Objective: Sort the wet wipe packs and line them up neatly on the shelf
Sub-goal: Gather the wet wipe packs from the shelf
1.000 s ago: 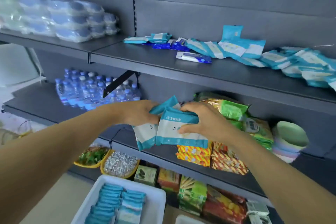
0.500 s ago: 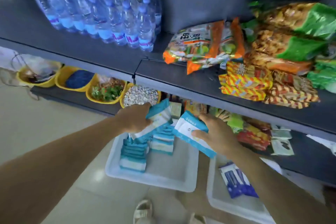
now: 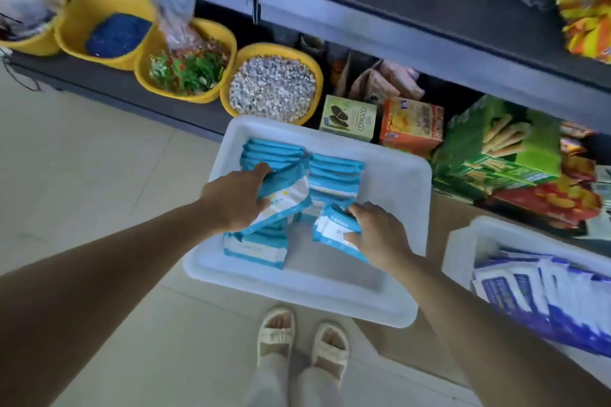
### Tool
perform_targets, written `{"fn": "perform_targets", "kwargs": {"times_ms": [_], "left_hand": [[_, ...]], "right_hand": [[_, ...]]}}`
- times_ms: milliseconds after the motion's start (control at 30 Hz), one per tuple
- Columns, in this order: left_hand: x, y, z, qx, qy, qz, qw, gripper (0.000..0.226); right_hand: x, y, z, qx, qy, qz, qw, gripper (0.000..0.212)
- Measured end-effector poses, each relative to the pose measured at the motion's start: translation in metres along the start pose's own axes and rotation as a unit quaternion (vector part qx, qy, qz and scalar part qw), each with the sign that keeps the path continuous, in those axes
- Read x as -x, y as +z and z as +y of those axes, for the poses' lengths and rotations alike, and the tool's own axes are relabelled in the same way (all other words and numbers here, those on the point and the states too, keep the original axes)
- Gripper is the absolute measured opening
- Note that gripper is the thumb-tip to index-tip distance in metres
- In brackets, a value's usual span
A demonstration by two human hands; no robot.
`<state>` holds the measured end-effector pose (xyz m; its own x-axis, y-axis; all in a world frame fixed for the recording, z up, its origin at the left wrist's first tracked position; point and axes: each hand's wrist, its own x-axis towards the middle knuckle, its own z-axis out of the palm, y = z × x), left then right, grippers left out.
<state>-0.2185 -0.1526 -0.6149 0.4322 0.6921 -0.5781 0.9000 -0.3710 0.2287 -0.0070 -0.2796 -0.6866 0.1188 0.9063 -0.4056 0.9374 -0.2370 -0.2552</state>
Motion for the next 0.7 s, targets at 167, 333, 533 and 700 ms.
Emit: {"fn": "perform_targets", "kwargs": {"times_ms": [167, 333, 533, 700], "left_hand": [[-0.025, 0.045, -0.017, 0.022, 0.014, 0.022, 0.999, 0.048], [-0.038, 0.061, -0.024, 0.045, 0.022, 0.038, 0.998, 0.045], [-0.038, 0.066, -0.027, 0.022, 0.046, -0.005, 0.999, 0.048], [-0.039, 0.074, -0.012, -0.001, 0.087, -0.041, 0.995, 0.05]], "right_hand": [[-0.044, 0.067, 0.001, 0.005, -0.02, 0.012, 1.0, 0.037], [-0.067, 0.095, 0.0, 0.025, -0.043, 0.008, 0.999, 0.04], [-0.083, 0.09, -0.001, 0.094, -0.056, 0.088, 0.99, 0.059], [-0.095, 0.082, 0.013, 0.118, -0.069, 0.138, 0.981, 0.068]]}}
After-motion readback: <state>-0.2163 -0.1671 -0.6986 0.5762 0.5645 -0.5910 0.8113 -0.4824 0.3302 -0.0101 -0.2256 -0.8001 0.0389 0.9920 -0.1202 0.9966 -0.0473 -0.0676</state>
